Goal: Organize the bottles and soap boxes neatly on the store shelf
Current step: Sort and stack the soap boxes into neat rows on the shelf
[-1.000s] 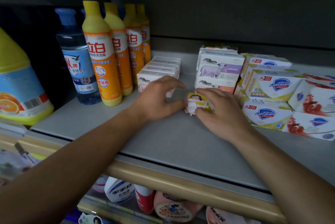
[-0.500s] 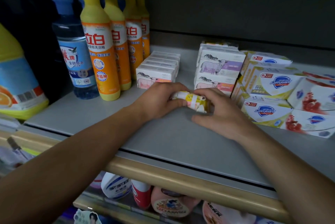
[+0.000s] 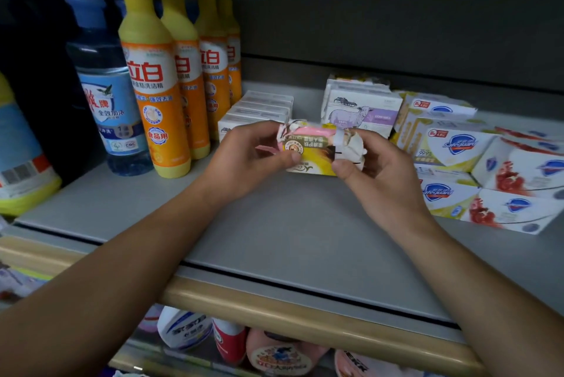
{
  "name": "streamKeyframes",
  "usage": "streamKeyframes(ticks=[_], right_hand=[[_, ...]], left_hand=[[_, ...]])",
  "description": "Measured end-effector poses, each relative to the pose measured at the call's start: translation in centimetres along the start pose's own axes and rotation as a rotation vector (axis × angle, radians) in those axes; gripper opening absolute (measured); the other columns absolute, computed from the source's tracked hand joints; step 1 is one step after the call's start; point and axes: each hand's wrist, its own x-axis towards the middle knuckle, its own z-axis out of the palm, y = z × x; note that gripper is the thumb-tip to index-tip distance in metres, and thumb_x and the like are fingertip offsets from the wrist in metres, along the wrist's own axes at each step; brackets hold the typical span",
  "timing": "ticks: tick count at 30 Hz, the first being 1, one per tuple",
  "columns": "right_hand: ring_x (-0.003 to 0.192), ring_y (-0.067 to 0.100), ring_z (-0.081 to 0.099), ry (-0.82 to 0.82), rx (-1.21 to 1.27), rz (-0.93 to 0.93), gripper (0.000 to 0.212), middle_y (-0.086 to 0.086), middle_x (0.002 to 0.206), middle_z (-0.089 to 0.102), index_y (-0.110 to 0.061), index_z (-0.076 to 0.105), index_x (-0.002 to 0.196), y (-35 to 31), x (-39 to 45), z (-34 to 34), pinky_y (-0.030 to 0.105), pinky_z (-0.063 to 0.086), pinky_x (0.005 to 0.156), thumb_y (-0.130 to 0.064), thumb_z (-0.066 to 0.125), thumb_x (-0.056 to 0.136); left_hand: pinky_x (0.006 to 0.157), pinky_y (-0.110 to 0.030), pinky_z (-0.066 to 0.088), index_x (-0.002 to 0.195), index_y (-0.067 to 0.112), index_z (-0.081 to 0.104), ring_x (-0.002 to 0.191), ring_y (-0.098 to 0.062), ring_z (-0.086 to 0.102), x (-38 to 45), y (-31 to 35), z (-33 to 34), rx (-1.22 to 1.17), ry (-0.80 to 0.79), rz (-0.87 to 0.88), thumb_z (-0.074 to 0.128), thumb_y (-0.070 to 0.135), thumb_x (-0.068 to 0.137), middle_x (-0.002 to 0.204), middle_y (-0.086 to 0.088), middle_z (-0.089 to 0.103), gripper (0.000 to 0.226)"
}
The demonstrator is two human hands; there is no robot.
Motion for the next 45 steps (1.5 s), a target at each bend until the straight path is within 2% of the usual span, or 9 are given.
streamKeyframes(ticks=[8, 13, 18, 21, 25, 29, 33, 37, 45], right_hand=[[0.095, 0.005, 0.065, -0.014, -0.048, 0.024, 0.039, -0.012, 0.104, 0.068, -0.029, 0.063, 0.116, 0.5, 0.1, 0.0, 0.027, 0.051, 0.080, -0.026, 0.072, 0.079], [0.124, 0.008, 0.042, -0.083, -0.556, -0.297, 0.073, -0.011, 0.134, 0.044, -0.025, 0.049, 0.137, -1.7, -0.2, -0.8, 0.020, 0.034, 0.104, -0.033, 0.075, 0.069], [0.116, 0.015, 0.045, -0.121, -0.751, -0.309, 0.069, -0.007, 0.128, 0.049, -0.026, 0.049, 0.135, -3.6, -2.4, -3.0, 0.030, 0.040, 0.096, -0.028, 0.074, 0.071], [0.114, 0.011, 0.048, -0.033, -0.717, -0.211, 0.069, -0.009, 0.127, 0.051, -0.028, 0.049, 0.134, -3.6, -4.8, -6.5, 0.021, 0.041, 0.091, -0.035, 0.075, 0.071], [0.102, -0.002, 0.049, 0.162, -0.609, -0.036, 0.071, -0.016, 0.119, 0.049, -0.031, 0.050, 0.134, -3.1, -8.3, -11.4, -0.002, 0.033, 0.082, -0.034, 0.080, 0.069], [0.095, 0.001, 0.054, 0.332, -0.656, 0.089, 0.065, -0.012, 0.113, 0.056, -0.026, 0.056, 0.129, -2.1, -11.7, -17.3, 0.014, 0.042, 0.084, -0.036, 0.080, 0.070], [0.101, 0.025, 0.061, 0.469, -0.816, 0.279, 0.055, 0.006, 0.111, 0.066, -0.018, 0.059, 0.122, -0.1, -13.9, -23.9, 0.028, 0.044, 0.085, -0.038, 0.078, 0.075], [0.107, 0.039, 0.058, 0.507, -0.892, 0.472, 0.057, 0.020, 0.113, 0.064, -0.008, 0.055, 0.125, 2.7, -14.8, -28.6, 0.039, 0.046, 0.090, -0.034, 0.076, 0.079], [0.114, 0.050, 0.049, 0.465, -1.086, 0.784, 0.062, 0.030, 0.124, 0.051, -0.003, 0.047, 0.128, 6.1, -14.6, -33.3, 0.047, 0.041, 0.096, -0.047, 0.064, 0.087]], left_hand=[[0.086, -0.052, 0.056, 0.109, 0.002, 0.069, 0.099, -0.034, 0.069, 0.0, 0.8, 0.0, -0.189, -0.050, -0.167, 0.069, 0.018, 0.084, 0.104, -0.013, 0.074, 0.030], [0.082, -0.043, 0.060, 0.103, 0.000, 0.070, 0.094, -0.032, 0.071, -0.3, 2.6, 0.9, -0.294, -0.014, -0.297, 0.067, 0.018, 0.089, 0.098, -0.018, 0.074, 0.023], [0.068, -0.030, 0.061, 0.100, -0.003, 0.069, 0.074, -0.024, 0.071, -1.7, 5.2, 3.3, -0.427, -0.059, -0.392, 0.066, 0.025, 0.090, 0.093, -0.021, 0.073, 0.031], [0.072, -0.033, 0.061, 0.100, 0.001, 0.070, 0.077, -0.024, 0.072, -2.0, 7.0, 5.5, -0.477, -0.137, -0.412, 0.063, 0.039, 0.089, 0.095, -0.018, 0.074, 0.040], [0.086, -0.038, 0.055, 0.094, 0.005, 0.072, 0.094, -0.027, 0.070, -2.0, 8.1, 10.2, -0.144, -0.193, -0.287, 0.053, 0.042, 0.097, 0.096, -0.013, 0.073, 0.042], [0.097, -0.029, 0.045, 0.108, 0.017, 0.073, 0.108, -0.018, 0.064, -2.9, 8.1, 14.6, 0.364, -0.373, 0.010, 0.062, 0.043, 0.091, 0.112, -0.001, 0.071, 0.033], [0.103, -0.033, 0.041, 0.127, 0.018, 0.062, 0.123, -0.022, 0.055, -3.7, 7.9, 17.2, 0.646, -0.474, 0.136, 0.045, 0.069, 0.084, 0.132, -0.004, 0.062, 0.069], [0.104, -0.036, 0.041, 0.127, 0.016, 0.064, 0.122, -0.023, 0.056, -3.9, 7.4, 17.5, 0.663, -0.479, 0.186, 0.020, 0.077, 0.071, 0.128, -0.004, 0.064, 0.094], [0.114, -0.032, 0.031, 0.136, 0.025, 0.057, 0.134, -0.016, 0.045, -3.7, 6.8, 17.7, 0.656, -0.461, 0.126, 0.035, 0.070, 0.075, 0.144, 0.004, 0.053, 0.078]])
